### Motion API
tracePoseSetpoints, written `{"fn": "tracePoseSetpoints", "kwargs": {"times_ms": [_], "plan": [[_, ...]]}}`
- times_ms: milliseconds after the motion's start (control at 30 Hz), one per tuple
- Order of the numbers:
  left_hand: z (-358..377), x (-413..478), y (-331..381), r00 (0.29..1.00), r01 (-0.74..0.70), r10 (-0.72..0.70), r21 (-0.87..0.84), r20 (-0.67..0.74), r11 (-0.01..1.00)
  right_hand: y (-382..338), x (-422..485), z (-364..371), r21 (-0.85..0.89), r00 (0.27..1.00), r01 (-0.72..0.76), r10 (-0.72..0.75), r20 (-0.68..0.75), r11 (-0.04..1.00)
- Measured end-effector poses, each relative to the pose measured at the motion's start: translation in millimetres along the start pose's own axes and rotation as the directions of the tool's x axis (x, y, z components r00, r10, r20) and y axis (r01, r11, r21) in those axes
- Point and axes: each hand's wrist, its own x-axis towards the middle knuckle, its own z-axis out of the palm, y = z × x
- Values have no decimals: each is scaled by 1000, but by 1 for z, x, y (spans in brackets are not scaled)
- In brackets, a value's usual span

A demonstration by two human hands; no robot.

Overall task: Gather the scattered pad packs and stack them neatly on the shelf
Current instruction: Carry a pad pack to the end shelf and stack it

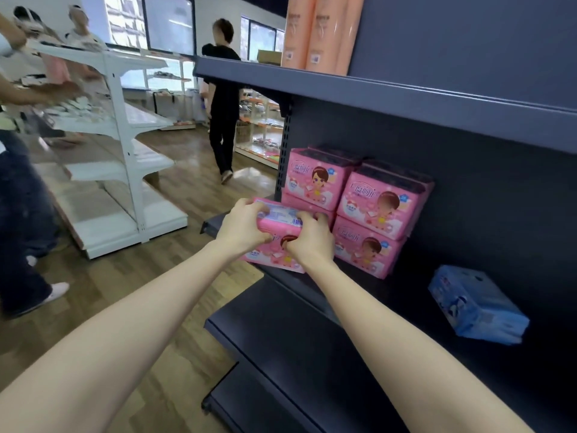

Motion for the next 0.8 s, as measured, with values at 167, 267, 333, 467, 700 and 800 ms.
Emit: {"fn": "tracePoseSetpoints", "kwargs": {"times_ms": [167, 267, 333, 467, 700, 800], "plan": [[3, 18, -11, 998, -47, 47, -10, 43, 999, -6, 6, 6, -22, 999, -51, 51, -20, 998], [5, 28, -17, 994, -77, 78, -25, 79, 997, -10, 9, 11, -43, 995, -92, 90, -32, 995], [6, 35, -19, 989, -105, 109, -44, 99, 994, -11, 13, 13, -65, 993, -114, 112, -38, 991], [11, 50, -24, 973, -176, 182, -52, 146, 983, -13, 21, 19, -91, 987, -156, 151, -62, 983], [18, 71, -35, 930, -277, 289, -84, 227, 957, -15, 32, 32, -108, 972, -224, 213, -103, 969], [20, 79, -40, 914, -309, 323, -95, 244, 946, -18, 34, 37, -120, 963, -253, 238, -124, 960]]}}
